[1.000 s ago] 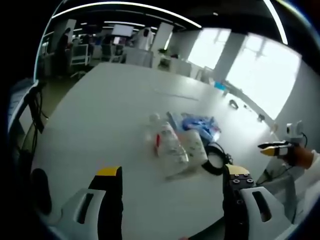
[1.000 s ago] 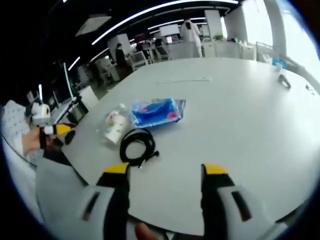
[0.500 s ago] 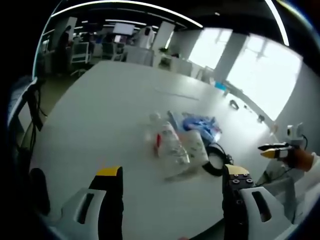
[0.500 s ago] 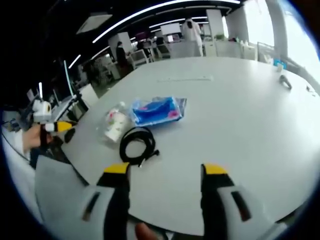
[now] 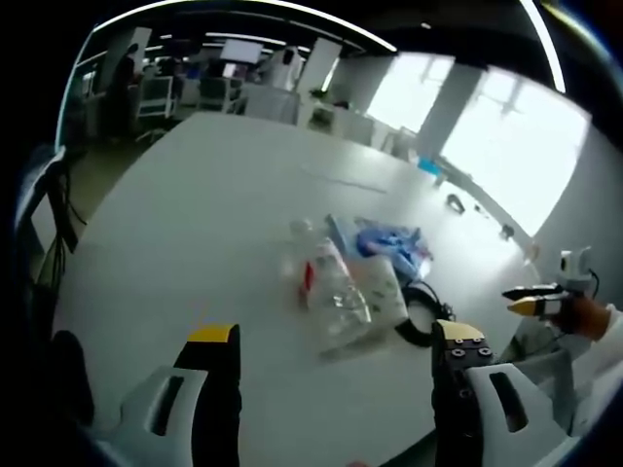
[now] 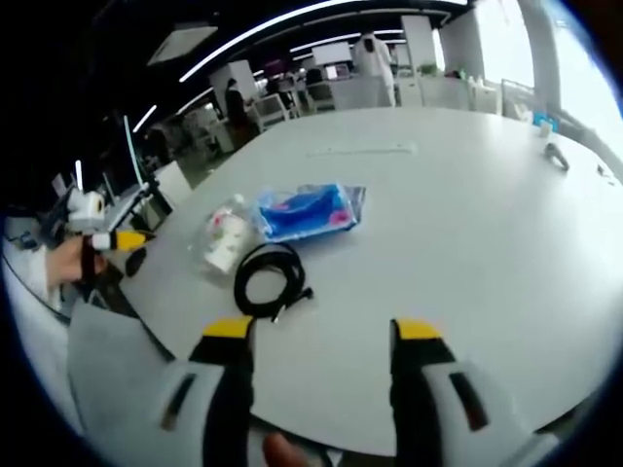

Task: Arrange the tabletop items into an orderly group along one side of the table until the central work area is clear of visible clutter.

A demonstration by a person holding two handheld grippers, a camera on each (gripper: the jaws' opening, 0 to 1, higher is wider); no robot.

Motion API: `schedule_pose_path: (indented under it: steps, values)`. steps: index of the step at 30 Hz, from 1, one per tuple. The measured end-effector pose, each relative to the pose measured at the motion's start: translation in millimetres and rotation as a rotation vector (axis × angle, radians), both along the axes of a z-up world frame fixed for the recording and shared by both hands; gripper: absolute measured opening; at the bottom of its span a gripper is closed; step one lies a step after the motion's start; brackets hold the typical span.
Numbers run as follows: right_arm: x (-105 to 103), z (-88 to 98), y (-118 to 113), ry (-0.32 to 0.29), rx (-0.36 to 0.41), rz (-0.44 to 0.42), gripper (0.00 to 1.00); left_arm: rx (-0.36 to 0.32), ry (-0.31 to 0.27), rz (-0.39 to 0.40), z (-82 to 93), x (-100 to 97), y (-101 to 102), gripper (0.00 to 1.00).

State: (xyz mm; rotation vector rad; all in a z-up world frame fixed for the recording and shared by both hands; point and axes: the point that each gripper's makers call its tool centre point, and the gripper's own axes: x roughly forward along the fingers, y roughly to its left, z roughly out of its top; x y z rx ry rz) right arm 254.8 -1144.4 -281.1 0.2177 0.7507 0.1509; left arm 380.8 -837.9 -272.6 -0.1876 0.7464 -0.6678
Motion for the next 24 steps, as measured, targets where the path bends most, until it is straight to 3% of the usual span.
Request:
schedule_pose_path:
  steps: [24]
  values:
    - [-2.8,-7.0,3.8,0.018,0.007,0.001,0.54,0.000,0.028,-0.018,-7.1,15.9,-9.6,0.76]
